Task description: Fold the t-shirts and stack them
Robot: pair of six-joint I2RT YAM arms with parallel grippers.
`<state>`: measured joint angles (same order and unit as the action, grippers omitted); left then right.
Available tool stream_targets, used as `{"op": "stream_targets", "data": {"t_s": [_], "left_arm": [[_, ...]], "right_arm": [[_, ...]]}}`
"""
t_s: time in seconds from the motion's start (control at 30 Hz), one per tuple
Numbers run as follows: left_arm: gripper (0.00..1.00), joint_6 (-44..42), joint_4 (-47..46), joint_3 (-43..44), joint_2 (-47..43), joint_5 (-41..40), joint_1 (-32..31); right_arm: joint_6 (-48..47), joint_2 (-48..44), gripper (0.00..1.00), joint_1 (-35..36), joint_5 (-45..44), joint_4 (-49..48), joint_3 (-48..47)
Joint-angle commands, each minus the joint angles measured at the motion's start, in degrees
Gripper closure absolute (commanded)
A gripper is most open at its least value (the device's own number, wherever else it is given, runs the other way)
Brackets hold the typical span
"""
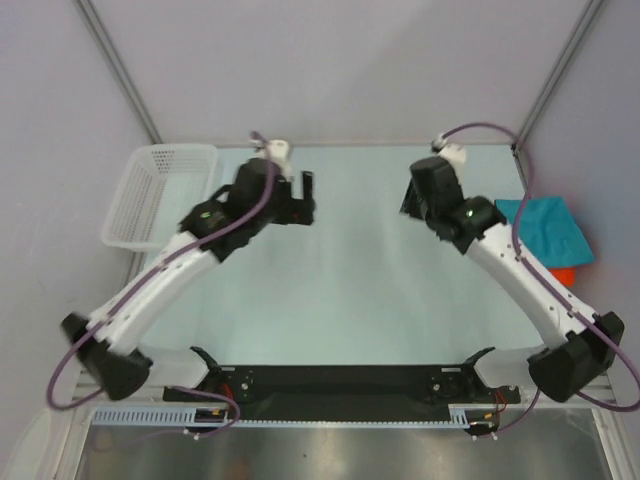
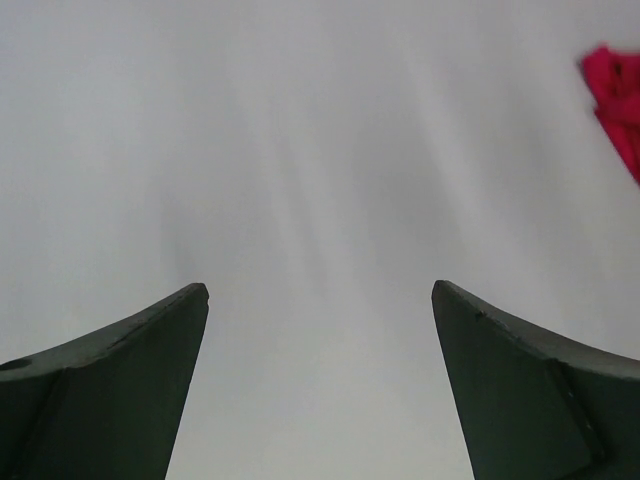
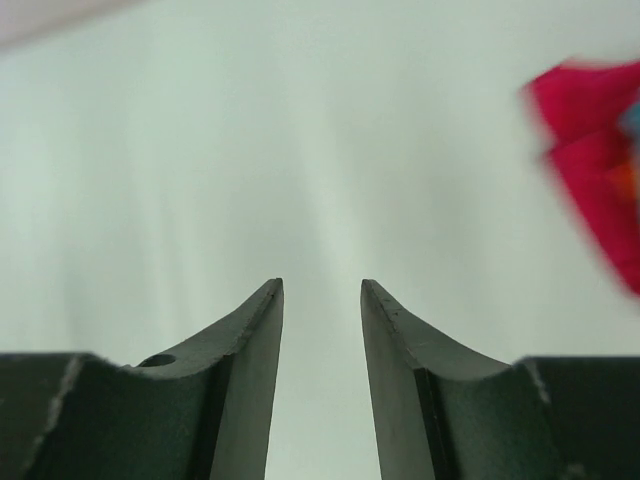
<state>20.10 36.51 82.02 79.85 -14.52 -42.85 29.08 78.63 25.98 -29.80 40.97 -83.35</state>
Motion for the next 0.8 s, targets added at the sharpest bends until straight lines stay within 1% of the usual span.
{"op": "stream_targets", "data": {"t_s": [0.0,0.03,0.07,0.1,0.13,0.17,0.2,0.27,0.33,0.37,0.47,0.6,0.77], "left_arm": [[0.00,1.34,12.43,-1.15,-18.04,-9.46,4.00],[0.01,2.22,13.49,-2.03,-20.24,-9.56,4.26],[0.00,2.92,15.41,-2.39,-23.83,-9.56,4.27],[0.01,3.54,16.21,-2.82,-25.43,-9.47,4.27],[0.00,4.68,16.66,-4.31,-26.76,-8.69,4.27],[0.00,5.38,17.97,-5.02,-29.20,-8.42,4.27],[0.00,6.26,18.59,-5.72,-30.27,-8.15,4.27],[0.00,7.23,20.60,-7.57,-32.99,-7.98,4.27],[0.00,7.59,21.32,-8.19,-34.50,-7.80,4.27],[0.01,7.59,22.10,-8.02,-35.46,-7.80,4.27],[0.00,6.27,23.86,-6.09,-36.08,-7.97,4.27],[0.00,3.29,24.75,-4.06,-36.52,-6.48,4.27],[0.00,2.75,24.75,-4.59,-36.70,-5.60,4.27]], "right_arm": [[8.44,-8.31,0.59,16.23,7.25,-6.69,12.32],[9.14,-8.49,0.59,18.91,6.17,-6.78,15.21],[10.28,-7.88,0.60,21.20,4.85,-6.26,15.84],[10.73,-7.27,0.61,26.09,1.71,-5.38,15.94],[11.17,-6.48,0.61,27.97,0.81,-3.63,15.24],[11.35,-5.52,0.61,29.90,0.28,-2.75,14.11],[12.22,-3.77,0.61,33.49,-1.73,-1.78,12.79],[12.75,-1.91,0.60,37.03,-3.59,0.95,7.87],[13.72,0.46,0.57,40.71,-6.22,3.48,4.44],[13.81,1.17,0.56,41.25,-6.58,3.94,1.90],[15.30,2.93,0.53,42.23,-6.06,4.29,-1.01],[16.62,3.81,0.51,42.23,-7.02,4.29,-1.64],[16.45,4.69,0.50,42.14,-6.94,4.29,-1.99]]}}
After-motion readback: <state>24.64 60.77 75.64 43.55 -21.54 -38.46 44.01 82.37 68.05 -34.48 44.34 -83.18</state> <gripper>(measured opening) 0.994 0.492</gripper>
